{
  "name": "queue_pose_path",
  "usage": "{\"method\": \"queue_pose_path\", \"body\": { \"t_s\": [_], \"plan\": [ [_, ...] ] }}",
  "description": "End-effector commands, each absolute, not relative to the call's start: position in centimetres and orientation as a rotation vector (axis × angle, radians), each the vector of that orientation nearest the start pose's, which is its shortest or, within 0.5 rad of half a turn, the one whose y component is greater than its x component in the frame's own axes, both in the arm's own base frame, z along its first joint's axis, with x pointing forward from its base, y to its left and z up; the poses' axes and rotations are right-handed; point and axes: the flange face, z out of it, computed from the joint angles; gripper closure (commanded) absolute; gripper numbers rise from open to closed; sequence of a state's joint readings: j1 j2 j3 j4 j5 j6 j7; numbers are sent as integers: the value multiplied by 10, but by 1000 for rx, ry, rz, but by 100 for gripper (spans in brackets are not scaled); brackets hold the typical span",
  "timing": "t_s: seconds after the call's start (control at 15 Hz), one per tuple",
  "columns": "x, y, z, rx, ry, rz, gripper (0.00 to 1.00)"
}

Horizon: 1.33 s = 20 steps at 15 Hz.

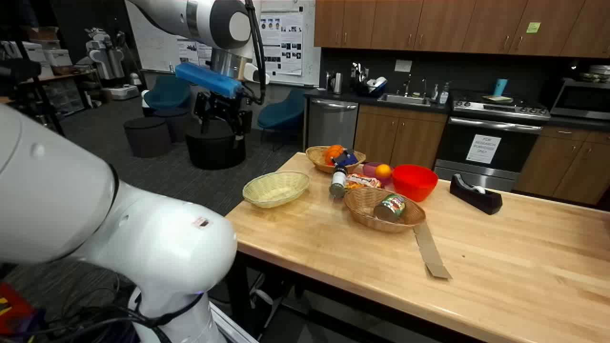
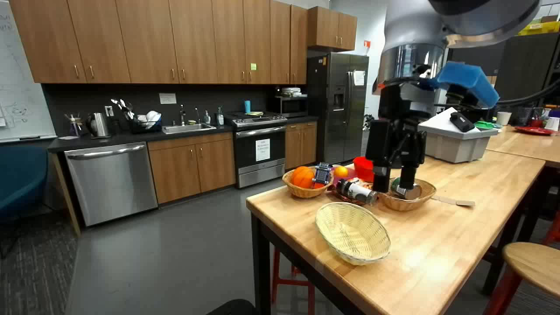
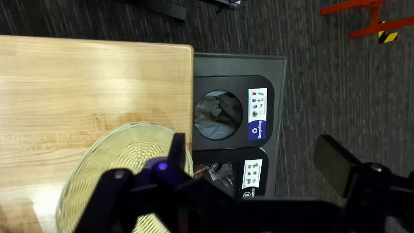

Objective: Move the left basket to the right

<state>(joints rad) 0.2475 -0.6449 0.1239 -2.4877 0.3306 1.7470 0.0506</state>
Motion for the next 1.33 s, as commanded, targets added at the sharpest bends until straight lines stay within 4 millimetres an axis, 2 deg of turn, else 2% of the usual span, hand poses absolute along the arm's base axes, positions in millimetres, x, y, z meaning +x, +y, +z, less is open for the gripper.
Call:
{"method": "queue_pose_path", "body": {
  "t_s": [0.0,0.93,1.27],
  "plan": [
    [313,157,498,-2893,-317,208,0],
    [313,157,498,-2893,-317,208,0],
    [312,156,485,-2889,-350,215,0]
  ]
}}
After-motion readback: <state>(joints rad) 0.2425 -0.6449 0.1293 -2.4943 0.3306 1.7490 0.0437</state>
